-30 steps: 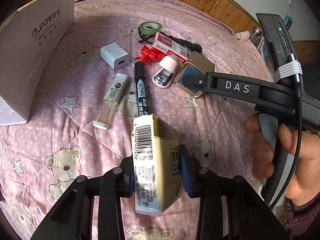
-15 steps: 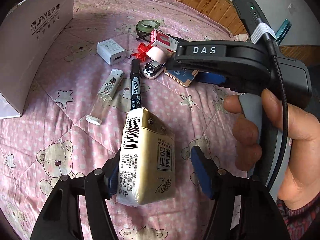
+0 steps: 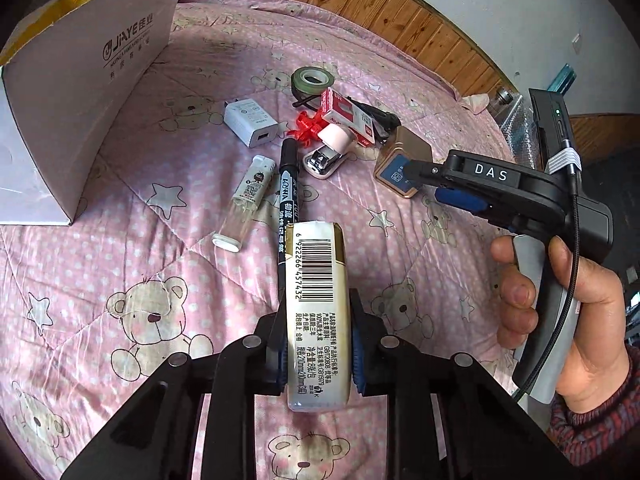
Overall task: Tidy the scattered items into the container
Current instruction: 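Carry the snack box and gold tin with both tools over the white box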
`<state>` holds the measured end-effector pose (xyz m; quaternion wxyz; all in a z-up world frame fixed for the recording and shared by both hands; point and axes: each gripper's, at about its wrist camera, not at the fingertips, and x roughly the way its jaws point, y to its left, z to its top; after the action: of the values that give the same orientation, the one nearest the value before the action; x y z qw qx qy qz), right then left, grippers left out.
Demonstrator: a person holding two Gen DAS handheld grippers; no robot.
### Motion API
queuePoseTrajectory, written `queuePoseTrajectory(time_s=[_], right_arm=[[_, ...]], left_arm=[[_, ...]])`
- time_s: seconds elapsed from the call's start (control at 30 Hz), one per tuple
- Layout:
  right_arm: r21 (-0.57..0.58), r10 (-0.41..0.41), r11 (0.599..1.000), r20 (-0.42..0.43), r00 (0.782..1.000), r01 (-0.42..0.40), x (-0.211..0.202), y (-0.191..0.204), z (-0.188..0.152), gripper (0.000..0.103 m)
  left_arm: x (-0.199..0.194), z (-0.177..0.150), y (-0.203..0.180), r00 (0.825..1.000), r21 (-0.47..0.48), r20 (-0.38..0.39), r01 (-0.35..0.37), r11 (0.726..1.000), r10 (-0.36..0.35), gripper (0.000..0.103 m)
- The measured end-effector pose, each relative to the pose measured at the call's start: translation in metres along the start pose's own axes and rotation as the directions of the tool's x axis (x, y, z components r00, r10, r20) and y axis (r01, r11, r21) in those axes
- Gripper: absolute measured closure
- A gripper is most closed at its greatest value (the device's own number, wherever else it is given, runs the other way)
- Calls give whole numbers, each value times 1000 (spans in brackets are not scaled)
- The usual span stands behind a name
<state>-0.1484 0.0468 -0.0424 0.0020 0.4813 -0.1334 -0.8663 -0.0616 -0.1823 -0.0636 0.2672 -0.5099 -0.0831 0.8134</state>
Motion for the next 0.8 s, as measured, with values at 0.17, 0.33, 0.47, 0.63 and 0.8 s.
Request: queuePoseTrajectory(time_s=[0.17,0.33,0.47,0.63,0.8], right_arm=[[16,-99,995,-21,995,100,26,10,14,38],[84,-86,993,-18,996,87,29,-6,14,48],[85,-51,995,16,999,50,6,-7,9,50],[31,-8,999,30,1000,7,-18,9,-5,50],[-21,61,998,10,998,-61,-31,32,-24,50]], left_arm=[[-13,0,2,1000,0,28,6,1000,-6,79],[-28,4,10,998,-18,66,3,1000,-2,79],[-38,8,15,996,-30,94,7,1000,-4,79],[-46,11,18,994,-36,109,9,999,-5,79],[-59,12,18,992,-45,124,-16,999,22,79]])
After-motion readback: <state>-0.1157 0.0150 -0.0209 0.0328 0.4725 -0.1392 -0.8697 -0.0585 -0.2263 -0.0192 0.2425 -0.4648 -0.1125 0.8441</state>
